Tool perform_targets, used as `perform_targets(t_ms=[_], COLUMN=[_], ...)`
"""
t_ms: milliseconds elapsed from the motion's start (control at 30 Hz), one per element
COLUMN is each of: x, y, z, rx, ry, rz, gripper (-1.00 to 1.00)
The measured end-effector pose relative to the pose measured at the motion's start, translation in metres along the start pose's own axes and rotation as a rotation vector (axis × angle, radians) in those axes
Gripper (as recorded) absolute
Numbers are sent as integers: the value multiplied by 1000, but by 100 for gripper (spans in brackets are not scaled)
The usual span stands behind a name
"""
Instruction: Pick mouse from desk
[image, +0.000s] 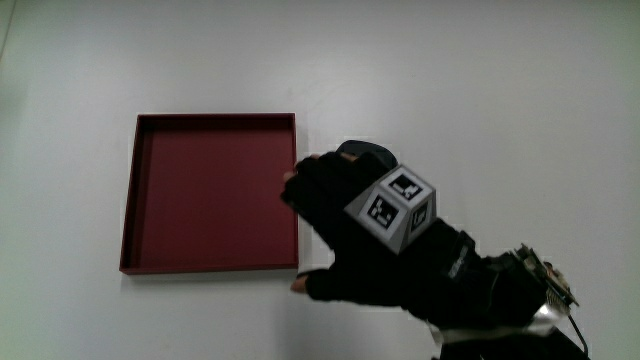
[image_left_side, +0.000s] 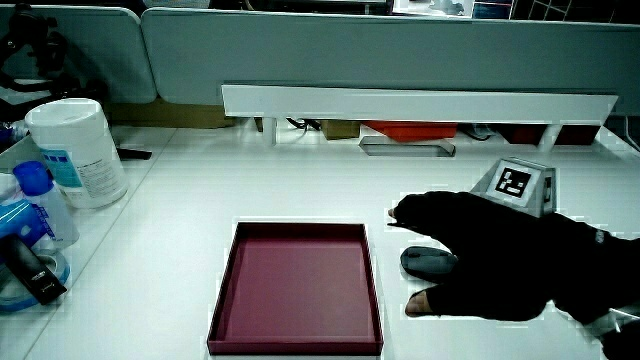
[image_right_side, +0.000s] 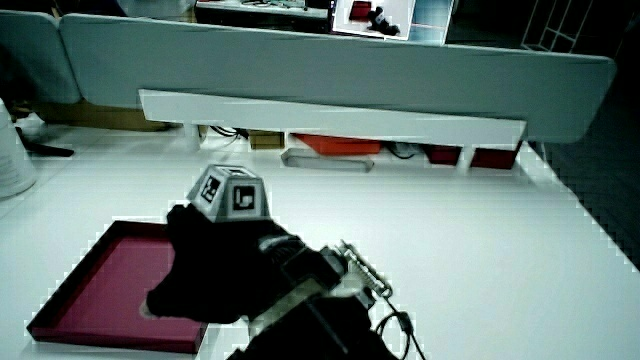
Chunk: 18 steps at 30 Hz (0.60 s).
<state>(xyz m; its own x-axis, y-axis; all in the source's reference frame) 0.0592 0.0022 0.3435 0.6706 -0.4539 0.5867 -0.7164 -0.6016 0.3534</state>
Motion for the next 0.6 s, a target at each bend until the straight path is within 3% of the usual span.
perform_targets(t_ms=[33, 133, 267, 333, 433, 600], x=[6, 26, 50, 62, 76, 105], y=[3, 11, 20, 24, 31, 40], z=[2, 5, 7, 6, 6, -2], rx=[14, 29, 4, 11, -3, -23], ry=[-27, -26, 67, 54, 103, 125], rz=[-18, -79, -159, -191, -233, -328], gripper=[0, 0, 0, 0, 0, 0])
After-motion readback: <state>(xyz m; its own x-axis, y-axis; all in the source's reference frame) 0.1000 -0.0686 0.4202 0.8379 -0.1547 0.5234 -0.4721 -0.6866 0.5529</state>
